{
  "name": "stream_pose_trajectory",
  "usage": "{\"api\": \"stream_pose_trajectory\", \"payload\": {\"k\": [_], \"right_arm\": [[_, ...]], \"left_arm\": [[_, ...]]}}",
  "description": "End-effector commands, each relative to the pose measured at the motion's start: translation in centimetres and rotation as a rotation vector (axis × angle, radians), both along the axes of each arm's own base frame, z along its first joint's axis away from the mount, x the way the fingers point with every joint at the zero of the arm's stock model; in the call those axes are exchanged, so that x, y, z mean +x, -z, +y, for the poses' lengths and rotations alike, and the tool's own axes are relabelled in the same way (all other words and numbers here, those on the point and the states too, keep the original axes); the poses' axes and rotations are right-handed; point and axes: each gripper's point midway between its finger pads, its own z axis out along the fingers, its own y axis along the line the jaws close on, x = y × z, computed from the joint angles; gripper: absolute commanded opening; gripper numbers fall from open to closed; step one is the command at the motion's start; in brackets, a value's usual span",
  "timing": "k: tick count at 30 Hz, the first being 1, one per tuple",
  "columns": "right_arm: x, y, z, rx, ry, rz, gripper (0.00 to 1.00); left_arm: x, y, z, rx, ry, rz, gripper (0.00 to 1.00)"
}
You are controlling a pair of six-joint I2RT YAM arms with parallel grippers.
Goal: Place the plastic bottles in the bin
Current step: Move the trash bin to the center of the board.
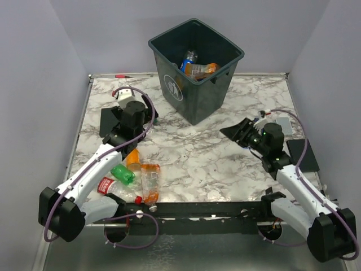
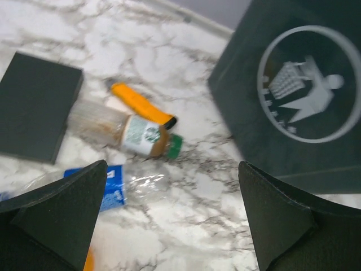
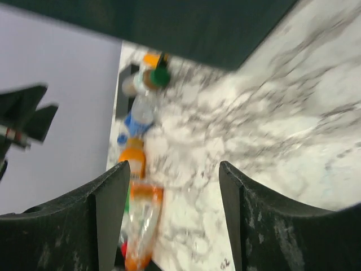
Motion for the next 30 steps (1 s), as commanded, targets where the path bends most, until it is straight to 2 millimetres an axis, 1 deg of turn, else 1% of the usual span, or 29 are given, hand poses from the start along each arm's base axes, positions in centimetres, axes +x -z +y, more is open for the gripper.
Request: {"api": "stream_pose_trajectory", "payload": {"k": [1, 4, 5, 7, 9, 11, 13, 14, 17, 18, 20, 23, 26, 30], "right_arm": [[-2.6, 1.2, 5.3, -0.023, -0.201, -0.061, 0.69], [-4.2, 3.8, 7.1, -0.042, -0.266, -0.025, 0.69], [-4.6, 4.6, 7.4, -0.042, -0.282, -0.015, 0.69], [-5.4, 5.7, 7.7, -0.037, -0.309, -0.004, 0.69], [-5.8, 6.2, 7.5, -0.045, -0.307, -0.003, 0.69], [-6.2, 6.4, 7.2, -0.05, -0.305, -0.016, 0.69], [-6.5, 6.5, 6.9, -0.063, -0.303, -0.029, 0.7], [-6.6, 6.6, 6.8, -0.073, -0.302, -0.032, 0.7], [-7.0, 6.9, 6.4, -0.094, -0.302, -0.035, 0.7], [-7.1, 7.0, 6.3, -0.099, -0.303, -0.039, 0.7], [-7.3, 7.2, 6.2, -0.101, -0.302, -0.044, 0.7], [-7.5, 7.9, 6.0, -0.104, -0.296, -0.037, 0.7], [-7.6, 8.6, 6.0, -0.107, -0.3, -0.022, 0.7], [-7.7, 9.4, 6.3, -0.115, -0.322, 0.005, 0.7]], "left_arm": [[-2.1, 7.4, 4.2, 0.01, -0.146, 0.24, 0.99], [-3.1, 10.2, 6.0, 0.015, -0.213, 0.331, 0.99], [-3.4, 11.0, 6.4, 0.008, -0.226, 0.359, 0.99], [-4.0, 12.6, 7.4, -0.062, -0.274, 0.395, 0.99], [-4.4, 13.7, 8.2, -0.183, -0.331, 0.393, 0.99], [-4.6, 14.3, 8.8, -0.279, -0.392, 0.37, 0.99], [-4.4, 14.8, 9.3, -0.351, -0.454, 0.352, 0.99], [-4.0, 14.9, 9.5, -0.375, -0.478, 0.347, 0.99], [-2.0, 14.0, 9.6, -0.391, -0.513, 0.331, 0.99], [-0.9, 13.4, 9.4, -0.397, -0.515, 0.321, 0.99], [0.6, 12.7, 9.1, -0.417, -0.514, 0.304, 0.99], [2.6, 12.0, 8.6, -0.47, -0.527, 0.271, 0.99], [4.2, 12.4, 8.3, -0.523, -0.561, 0.26, 0.99], [6.1, 14.7, 8.1, -0.567, -0.605, 0.3, 0.99]]}}
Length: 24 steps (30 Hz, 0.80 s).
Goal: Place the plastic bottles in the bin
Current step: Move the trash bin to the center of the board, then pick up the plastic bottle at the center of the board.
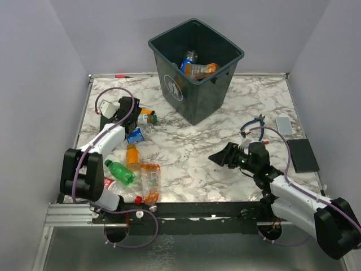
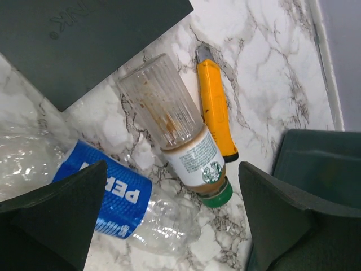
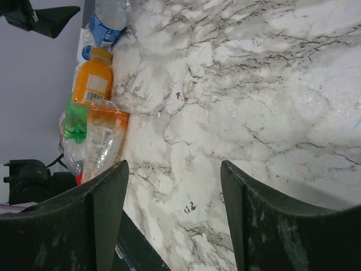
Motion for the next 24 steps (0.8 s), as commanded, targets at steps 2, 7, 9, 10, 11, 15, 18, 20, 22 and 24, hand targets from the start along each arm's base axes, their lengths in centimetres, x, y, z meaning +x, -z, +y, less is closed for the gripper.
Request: {"api": "stream_pose_trajectory", "payload": {"k": [2, 7, 9, 10, 11, 15, 18, 20, 22, 24], "right_arm": [[0.3, 0.2, 0.4, -0.016, -0.026, -0.022, 0.7], [0.6, -0.6, 0.3, -0.022, -0.017, -0.045, 0.7], [0.6, -0.9, 0.3, -0.022, -0.017, -0.047, 0.7], [0.6, -1.1, 0.4, -0.02, -0.023, -0.047, 0.7], [0.6, -1.2, 0.5, -0.016, -0.027, -0.047, 0.7], [0.7, -1.8, 0.6, -0.003, -0.027, -0.054, 0.7], [0.7, -1.9, 0.5, -0.009, -0.019, -0.06, 0.71], [0.7, -1.9, 0.3, -0.017, -0.018, -0.06, 0.7], [0.5, -1.9, 0.2, -0.022, -0.017, -0.057, 0.7], [0.5, -2.3, 0.1, -0.021, -0.014, -0.066, 0.7]], "left_arm": [[2.8, 2.9, -0.1, -0.11, -0.087, 0.028, 0.99], [3.6, 5.9, 0.8, -0.138, -0.133, 0.088, 0.96], [3.9, 6.5, 1.0, -0.14, -0.141, 0.095, 0.92], [4.1, 6.8, 1.0, -0.143, -0.143, 0.098, 0.9], [4.3, 7.0, 1.0, -0.144, -0.143, 0.099, 0.89], [4.8, 8.2, 0.8, -0.15, -0.135, 0.118, 0.81], [4.8, 9.0, 0.6, -0.155, -0.126, 0.124, 0.67], [4.8, 9.2, 0.5, -0.157, -0.119, 0.122, 0.57], [5.0, 8.8, 0.4, -0.162, -0.115, 0.109, 0.51], [5.5, 7.3, 0.4, -0.167, -0.107, 0.07, 0.45]]}}
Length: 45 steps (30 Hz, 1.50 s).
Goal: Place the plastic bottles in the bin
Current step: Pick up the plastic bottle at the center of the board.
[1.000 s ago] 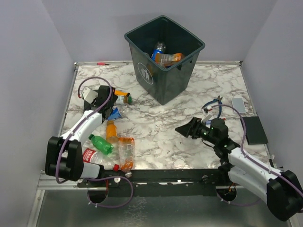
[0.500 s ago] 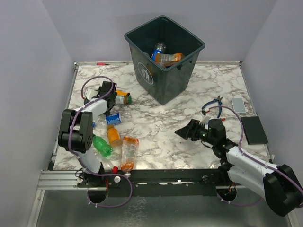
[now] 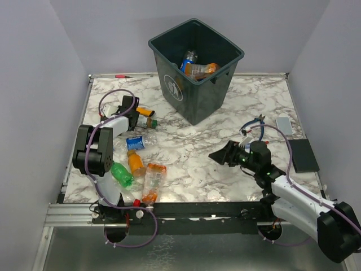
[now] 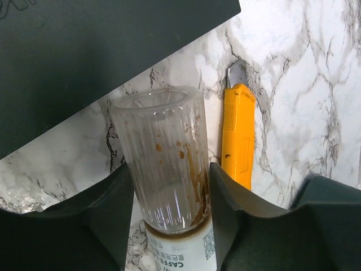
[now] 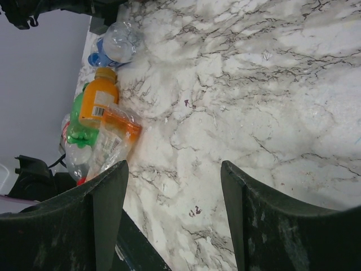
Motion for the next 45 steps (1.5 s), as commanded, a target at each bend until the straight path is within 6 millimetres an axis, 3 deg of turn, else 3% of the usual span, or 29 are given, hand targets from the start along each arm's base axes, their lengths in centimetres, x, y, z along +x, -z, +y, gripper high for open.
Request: {"api": "stream_pose_trajectory", "payload": {"k": [1, 8, 12, 19, 27, 30, 35, 38, 41, 45], "right_arm": [[0.0, -1.4, 0.0, -0.009, -0.005, -0.04, 0.71], [0.4, -4.9, -0.4, -0.038, -0.006, -0.131, 0.71], [0.1, -7.5, -0.1, -0.028, -0.049, -0.219, 0.71], [-1.6, -12.0, 1.1, -0.001, -0.194, -0.314, 0.73], [-3.7, -14.1, 2.4, 0.133, -0.292, -0.324, 0.79], [-4.9, -14.1, 3.5, 0.248, -0.326, -0.308, 0.8], [-5.4, -14.0, 6.0, 0.202, -0.313, -0.342, 0.84], [-4.9, -14.5, 6.5, 0.174, -0.236, -0.399, 0.86], [-4.5, -15.1, 6.6, 0.188, -0.18, -0.46, 0.97], [-3.7, -16.2, 7.2, 0.23, -0.127, -0.503, 1.0]], "left_arm": [[0.4, -1.6, -0.3, -0.026, 0.014, -0.042, 0.43], [0.8, -12.6, -0.9, -0.036, 0.076, -0.295, 0.27], [-1.2, -17.9, -3.8, -0.017, 0.256, -0.41, 0.24], [-9.6, -22.9, -11.5, 0.152, 0.805, -0.658, 0.23], [-19.3, -32.4, -18.0, 0.292, 1.264, -1.225, 0.16], [-21.2, -33.1, -20.8, 0.301, 1.428, -1.323, 0.15], [-23.5, -31.5, -24.3, 0.29, 1.602, -1.363, 0.12], [-24.3, -31.2, -24.8, 0.243, 1.613, -1.39, 0.11], [-25.1, -31.6, -24.5, 0.197, 1.587, -1.436, 0.1], [-25.8, -31.2, -24.0, 0.173, 1.556, -1.476, 0.09]]}}
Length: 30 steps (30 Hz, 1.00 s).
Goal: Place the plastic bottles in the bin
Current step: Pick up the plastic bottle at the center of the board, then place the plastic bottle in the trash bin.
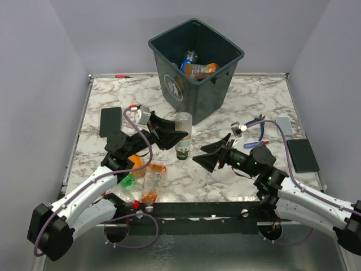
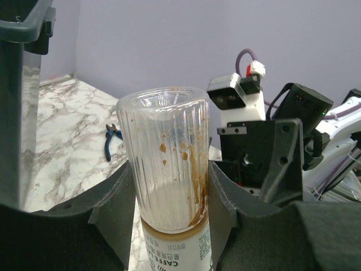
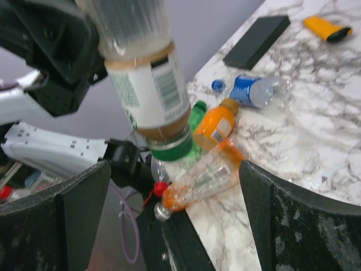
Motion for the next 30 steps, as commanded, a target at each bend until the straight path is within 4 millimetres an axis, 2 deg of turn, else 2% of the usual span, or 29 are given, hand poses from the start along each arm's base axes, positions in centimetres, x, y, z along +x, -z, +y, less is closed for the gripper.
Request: {"api": "stream_pose_trajectory", "payload": {"k": [1, 6, 10, 14, 19, 23, 25, 26, 28, 30], "right_arm": [[2.5, -2.8, 0.0, 0.102, 0.139, -0.1, 1.0], [2.7, -4.9, 1.7, 0.113, 0.085, -0.155, 1.0], [2.8, -4.6, 3.4, 0.045, 0.027, -0.193, 1.0], [2.8, -4.6, 4.7, 0.048, -0.017, -0.207, 0.97], [3.1, -5.3, 6.0, 0.074, -0.044, -0.218, 0.87], [3.3, -5.8, 6.4, 0.081, -0.05, -0.231, 0.68], [3.3, -5.9, 6.5, 0.082, -0.059, -0.23, 0.56], [3.2, -5.9, 6.5, 0.083, -0.062, -0.229, 0.49], [3.1, -5.9, 6.3, 0.087, -0.058, -0.228, 0.41], [3.1, -6.1, 5.8, 0.09, -0.04, -0.233, 0.36]], "left_arm": [[-2.1, -1.5, 0.6, -0.092, 0.045, -0.084, 0.09], [-2.7, -1.1, 0.8, -0.1, 0.054, -0.097, 0.09], [-2.7, -0.9, 0.6, -0.106, 0.055, -0.076, 0.09], [-2.8, -0.7, 0.1, -0.11, 0.082, -0.045, 0.09], [-3.0, -0.6, -0.1, -0.114, 0.094, -0.038, 0.09], [-3.2, -0.5, -0.1, -0.113, 0.098, -0.038, 0.11], [-3.1, -0.4, -0.1, -0.119, 0.089, -0.031, 0.19], [-2.8, -0.3, 0.0, -0.124, 0.076, -0.021, 0.26], [-2.7, -0.3, 0.0, -0.127, 0.067, -0.016, 0.41], [-2.8, -0.3, 0.0, -0.127, 0.068, -0.018, 0.69]]}}
